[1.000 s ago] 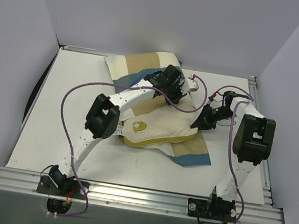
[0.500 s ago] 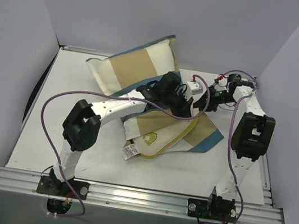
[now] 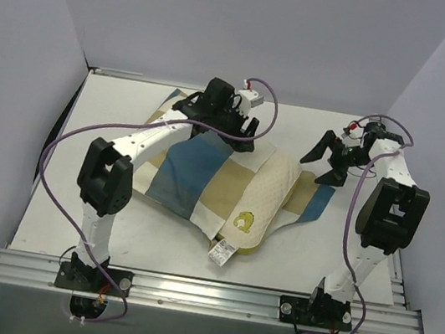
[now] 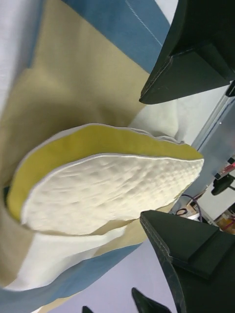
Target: Put the pillow into the pillowcase
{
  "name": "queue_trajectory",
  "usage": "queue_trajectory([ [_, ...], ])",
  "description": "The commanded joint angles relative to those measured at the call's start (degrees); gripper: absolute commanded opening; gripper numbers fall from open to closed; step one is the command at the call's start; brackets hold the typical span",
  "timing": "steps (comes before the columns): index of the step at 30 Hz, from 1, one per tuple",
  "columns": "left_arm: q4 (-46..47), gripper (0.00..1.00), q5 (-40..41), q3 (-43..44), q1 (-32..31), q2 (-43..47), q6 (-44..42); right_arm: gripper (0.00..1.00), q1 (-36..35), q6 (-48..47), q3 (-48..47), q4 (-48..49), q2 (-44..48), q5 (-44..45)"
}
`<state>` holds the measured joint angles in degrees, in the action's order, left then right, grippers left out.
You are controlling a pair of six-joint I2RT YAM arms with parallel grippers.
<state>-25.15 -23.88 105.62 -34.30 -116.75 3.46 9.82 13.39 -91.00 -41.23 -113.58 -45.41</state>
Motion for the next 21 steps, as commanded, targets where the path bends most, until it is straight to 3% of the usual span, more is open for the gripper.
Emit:
queue_trajectory([
  [1, -7.89, 0.85, 1.46, -5.85, -1.37, 13.35, -6.71, 0.94, -1.21, -5.3, 7.03, -10.44, 7.14, -3.78],
  [7, -10.63, 0.89, 5.68, -19.11, -6.64, 19.19, -6.81, 0.89, -7.09, -6.01, 16.2, -10.71, 6.19, -12.42],
  [10, -10.89, 0.89, 7.7, -21.07, -8.76, 18.05, -6.54, 0.8, -9.03, -4.17, 17.26, -8.43, 4.17, -14.36],
  [13, -11.06, 0.86, 9.72, -20.99, -10.25, 15.42, -6.72, 0.7, -9.47, -3.63, 16.82, -7.11, 2.06, -14.88],
  [17, -12.12, 0.76, 12.71, -19.32, -10.43, 11.11, -6.98, 0.44, -10.97, -3.37, 16.73, -6.76, 0.11, -15.67],
  [21, -12.73, 0.61, 10.02, -17.21, -9.56, 9.26, -7.94, 0.25, -10.88, -3.02, 16.21, -5.97, -0.15, -16.38],
])
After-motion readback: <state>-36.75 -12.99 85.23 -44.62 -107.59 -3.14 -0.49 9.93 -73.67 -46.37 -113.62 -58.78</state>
